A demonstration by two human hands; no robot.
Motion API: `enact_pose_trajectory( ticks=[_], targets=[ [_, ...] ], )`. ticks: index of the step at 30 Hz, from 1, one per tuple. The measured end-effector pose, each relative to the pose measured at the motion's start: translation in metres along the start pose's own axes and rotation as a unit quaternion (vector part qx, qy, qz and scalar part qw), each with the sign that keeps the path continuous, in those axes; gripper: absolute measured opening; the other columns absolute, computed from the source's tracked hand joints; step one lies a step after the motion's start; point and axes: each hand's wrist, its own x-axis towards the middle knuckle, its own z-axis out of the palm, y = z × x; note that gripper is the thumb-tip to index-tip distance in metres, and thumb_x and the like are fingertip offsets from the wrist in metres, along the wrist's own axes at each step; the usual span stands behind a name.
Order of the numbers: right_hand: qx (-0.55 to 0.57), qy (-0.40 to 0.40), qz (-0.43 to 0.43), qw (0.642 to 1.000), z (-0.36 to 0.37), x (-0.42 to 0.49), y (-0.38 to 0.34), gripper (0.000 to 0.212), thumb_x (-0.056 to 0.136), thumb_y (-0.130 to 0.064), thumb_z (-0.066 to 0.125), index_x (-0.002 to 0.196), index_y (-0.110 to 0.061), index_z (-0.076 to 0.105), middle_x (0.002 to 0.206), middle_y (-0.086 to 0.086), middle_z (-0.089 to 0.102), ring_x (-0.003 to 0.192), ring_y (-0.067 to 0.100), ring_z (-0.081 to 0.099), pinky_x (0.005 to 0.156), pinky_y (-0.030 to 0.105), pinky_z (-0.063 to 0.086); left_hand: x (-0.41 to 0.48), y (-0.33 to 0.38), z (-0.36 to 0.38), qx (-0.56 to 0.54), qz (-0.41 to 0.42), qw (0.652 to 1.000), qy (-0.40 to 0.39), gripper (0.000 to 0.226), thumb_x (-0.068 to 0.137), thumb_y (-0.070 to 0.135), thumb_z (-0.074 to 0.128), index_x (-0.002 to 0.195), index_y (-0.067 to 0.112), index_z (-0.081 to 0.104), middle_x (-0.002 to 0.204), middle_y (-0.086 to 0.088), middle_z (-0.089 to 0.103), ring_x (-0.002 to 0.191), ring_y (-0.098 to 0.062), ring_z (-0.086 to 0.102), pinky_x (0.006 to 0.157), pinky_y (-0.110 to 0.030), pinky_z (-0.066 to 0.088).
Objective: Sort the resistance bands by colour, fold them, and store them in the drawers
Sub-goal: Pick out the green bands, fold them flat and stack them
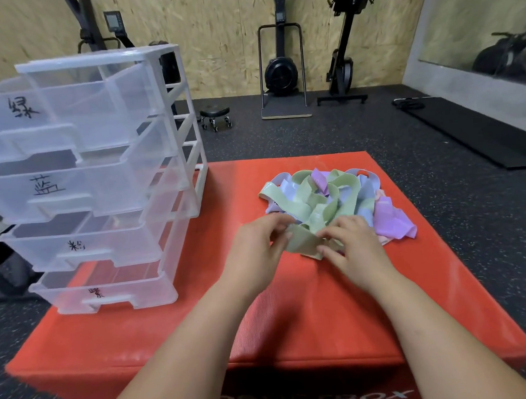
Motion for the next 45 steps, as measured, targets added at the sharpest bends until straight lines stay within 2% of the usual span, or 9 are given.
enact_pose_trajectory(
  ticks=[5,10,19,22,26,28,33,39,45],
  targets=[
    [0.018,0.059,-0.024,0.998,-0.016,0.018,-0.002,0.015,0.092,-0.038,0.075,0.098,-0.025,0.07,0.12,-0.009,0.063,0.123,0.025,0.049,0.104,0.044,0.041,0.01,-0.007,-0.006,0.029,-0.076,0.994,0.076,0.014,0.099,0.022,0.07,0.109,0.03,0.077,0.089,0.018,0.073,0.083,0.0,0.068,0.081,-0.025,0.055],
    [0.03,0.016,-0.022,0.999,-0.023,0.018,-0.01,0.011,0.091,-0.038,0.073,0.098,-0.032,0.066,0.096,-0.015,0.065,0.101,0.017,0.056,0.092,0.042,0.047,0.015,-0.001,-0.008,-0.05,-0.111,0.984,0.131,0.015,0.1,0.016,0.068,0.098,0.029,0.073,0.085,0.024,0.071,0.084,0.007,0.065,0.074,-0.009,0.046],
    [-0.056,0.008,0.065,0.996,-0.055,-0.005,0.012,0.012,0.088,-0.033,0.079,0.098,-0.034,0.073,0.087,-0.013,0.068,0.095,0.022,0.057,0.082,0.042,0.045,0.004,0.0,-0.022,-0.129,-0.173,0.951,0.223,0.012,0.1,0.024,0.066,0.103,0.031,0.075,0.092,0.015,0.076,0.087,-0.01,0.072,0.086,-0.043,0.061],
    [-0.044,0.014,0.086,0.995,-0.07,-0.02,0.012,0.008,0.09,-0.029,0.077,0.096,-0.032,0.074,0.088,-0.015,0.069,0.092,0.019,0.059,0.075,0.037,0.045,-0.009,-0.001,-0.031,-0.107,-0.191,0.948,0.231,0.012,0.1,0.024,0.066,0.102,0.03,0.076,0.09,0.015,0.076,0.086,-0.007,0.071,0.086,-0.044,0.061],
    [0.097,-0.01,0.162,0.982,-0.077,-0.04,0.008,0.013,0.089,-0.022,0.081,0.097,-0.031,0.075,0.085,-0.013,0.072,0.077,0.003,0.063,0.067,0.015,0.043,-0.028,-0.012,-0.037,-0.103,-0.253,0.946,0.172,0.01,0.091,0.03,0.07,0.098,0.03,0.077,0.087,0.012,0.077,0.084,-0.012,0.074,0.085,-0.047,0.063],
    [0.165,-0.03,0.203,0.965,-0.077,-0.052,0.007,0.019,0.084,-0.02,0.086,0.098,-0.029,0.077,0.08,-0.008,0.072,0.069,0.006,0.062,0.068,0.021,0.047,-0.037,-0.019,-0.038,-0.124,-0.298,0.937,0.136,0.009,0.084,0.033,0.071,0.09,0.028,0.077,0.081,0.007,0.077,0.078,-0.02,0.076,0.079,-0.049,0.065],
    [0.258,-0.058,0.288,0.92,-0.076,-0.084,0.007,0.029,0.079,-0.009,0.09,0.102,-0.02,0.076,0.074,0.007,0.073,0.064,0.014,0.062,0.065,0.032,0.05,-0.064,-0.032,-0.039,-0.163,-0.367,0.915,0.042,0.009,0.091,0.002,0.074,0.084,0.007,0.071,0.077,-0.016,0.07,0.06,-0.026,0.062,0.068,-0.043,0.058],
    [0.159,-0.061,0.301,0.938,-0.057,-0.104,0.01,0.033,0.08,-0.011,0.087,0.106,-0.023,0.072,0.073,-0.003,0.078,0.069,0.015,0.071,0.077,0.036,0.057,-0.093,-0.048,-0.041,0.003,-0.357,0.933,-0.035,0.004,0.088,0.02,0.078,0.09,0.021,0.075,0.081,0.001,0.075,0.076,-0.023,0.072,0.072,-0.035,0.059],
    [0.0,-0.137,0.276,0.951,-0.047,-0.108,0.007,0.037,0.075,-0.021,0.089,0.107,-0.029,0.071,0.086,-0.005,0.068,0.081,0.016,0.064,0.073,0.026,0.042,-0.112,-0.048,-0.035,0.077,-0.32,0.939,-0.102,0.026,0.085,0.02,0.08,0.107,0.025,0.069,0.085,0.01,0.073,0.077,-0.012,0.068,0.063,-0.028,0.044]
  ],
)
